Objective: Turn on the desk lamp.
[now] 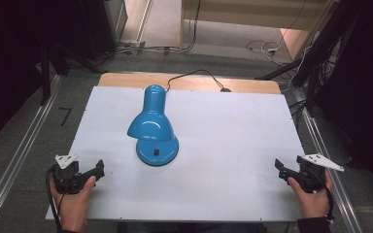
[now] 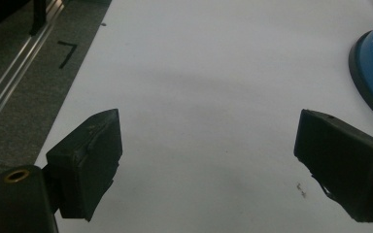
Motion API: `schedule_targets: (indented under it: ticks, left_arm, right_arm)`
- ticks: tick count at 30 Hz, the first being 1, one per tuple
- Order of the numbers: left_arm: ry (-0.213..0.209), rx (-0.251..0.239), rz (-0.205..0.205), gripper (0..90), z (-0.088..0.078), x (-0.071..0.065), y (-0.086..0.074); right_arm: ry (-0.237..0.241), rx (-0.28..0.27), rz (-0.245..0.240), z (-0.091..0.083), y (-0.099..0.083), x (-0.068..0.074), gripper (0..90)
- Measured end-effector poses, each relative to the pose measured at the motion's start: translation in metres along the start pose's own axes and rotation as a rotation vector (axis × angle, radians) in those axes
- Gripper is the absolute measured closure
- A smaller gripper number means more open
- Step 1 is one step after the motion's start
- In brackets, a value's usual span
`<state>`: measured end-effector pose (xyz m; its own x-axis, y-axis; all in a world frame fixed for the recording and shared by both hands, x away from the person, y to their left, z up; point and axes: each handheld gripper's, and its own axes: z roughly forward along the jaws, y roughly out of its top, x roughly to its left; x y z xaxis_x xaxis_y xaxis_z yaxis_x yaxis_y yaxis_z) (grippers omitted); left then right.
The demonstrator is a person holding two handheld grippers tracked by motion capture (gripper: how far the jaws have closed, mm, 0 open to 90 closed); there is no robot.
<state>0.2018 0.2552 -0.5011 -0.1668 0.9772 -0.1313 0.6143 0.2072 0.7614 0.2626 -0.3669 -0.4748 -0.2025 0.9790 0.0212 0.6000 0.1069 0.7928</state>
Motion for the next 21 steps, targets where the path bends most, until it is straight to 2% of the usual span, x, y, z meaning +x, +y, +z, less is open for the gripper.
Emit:
schedule_targets:
  ticks: [7,16,21]
  left_arm:
    - [-0.005,-0.003,0.014,11.3,0.003,-0.005,0.002]
    - [-0.008,-0.016,0.009,11.3,0.005,-0.009,0.004]
    - [-0.02,-0.015,0.022,11.3,0.006,-0.013,0.005]
  right_arm:
    - [-0.007,0.033,0.043,0.005,-0.003,-0.013,15.4]
    - [-0.005,0.038,0.038,0.006,-0.003,-0.013,14.9]
    - [-0.008,0.044,0.041,0.006,-0.003,-0.013,14.9]
